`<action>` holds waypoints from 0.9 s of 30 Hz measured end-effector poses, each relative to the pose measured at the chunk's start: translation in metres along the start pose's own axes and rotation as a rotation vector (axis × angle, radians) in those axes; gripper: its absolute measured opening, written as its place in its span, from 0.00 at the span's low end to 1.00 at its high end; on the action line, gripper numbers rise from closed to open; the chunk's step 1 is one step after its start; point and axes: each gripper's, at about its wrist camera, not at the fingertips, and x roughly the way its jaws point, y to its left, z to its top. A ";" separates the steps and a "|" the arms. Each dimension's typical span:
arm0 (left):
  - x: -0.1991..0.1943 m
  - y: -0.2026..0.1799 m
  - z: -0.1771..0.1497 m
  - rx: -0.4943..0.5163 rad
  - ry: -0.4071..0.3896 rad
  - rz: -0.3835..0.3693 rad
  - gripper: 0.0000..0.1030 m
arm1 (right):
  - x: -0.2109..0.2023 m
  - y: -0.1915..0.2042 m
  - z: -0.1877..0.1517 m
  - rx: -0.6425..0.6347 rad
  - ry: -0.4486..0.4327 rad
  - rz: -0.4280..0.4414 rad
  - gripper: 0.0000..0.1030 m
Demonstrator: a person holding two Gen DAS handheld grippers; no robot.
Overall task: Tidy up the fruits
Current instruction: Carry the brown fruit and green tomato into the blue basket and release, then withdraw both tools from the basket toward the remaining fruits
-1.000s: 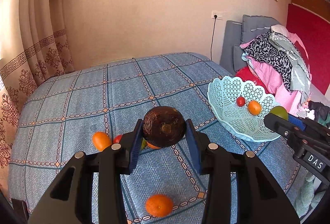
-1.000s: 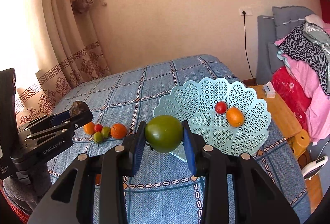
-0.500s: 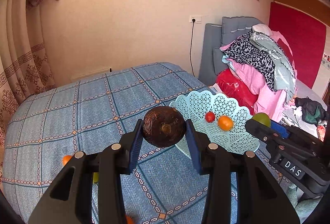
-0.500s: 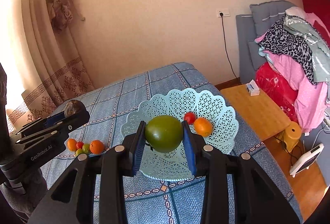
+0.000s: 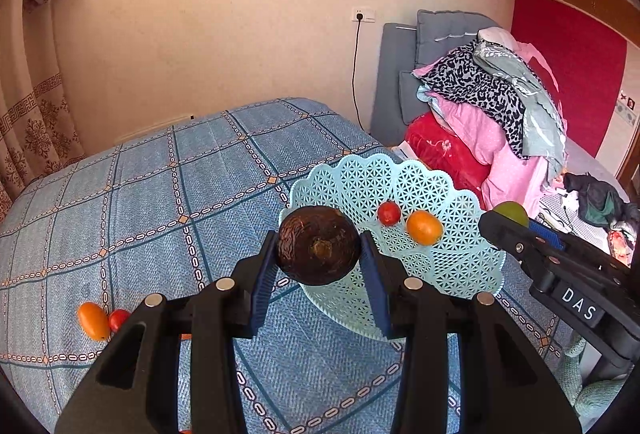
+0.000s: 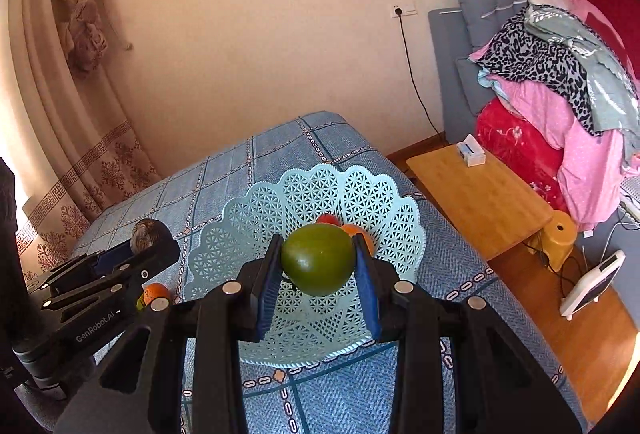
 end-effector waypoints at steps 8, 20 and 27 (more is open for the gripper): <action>0.023 -0.010 -0.002 0.041 0.029 -0.008 0.41 | 0.015 -0.006 -0.005 0.007 0.031 -0.022 0.34; 0.043 -0.020 -0.009 0.081 0.058 -0.003 0.41 | 0.026 -0.009 -0.009 0.014 0.056 -0.038 0.34; 0.039 -0.019 -0.008 0.088 0.017 0.015 0.67 | 0.027 -0.014 -0.008 0.045 0.054 -0.037 0.35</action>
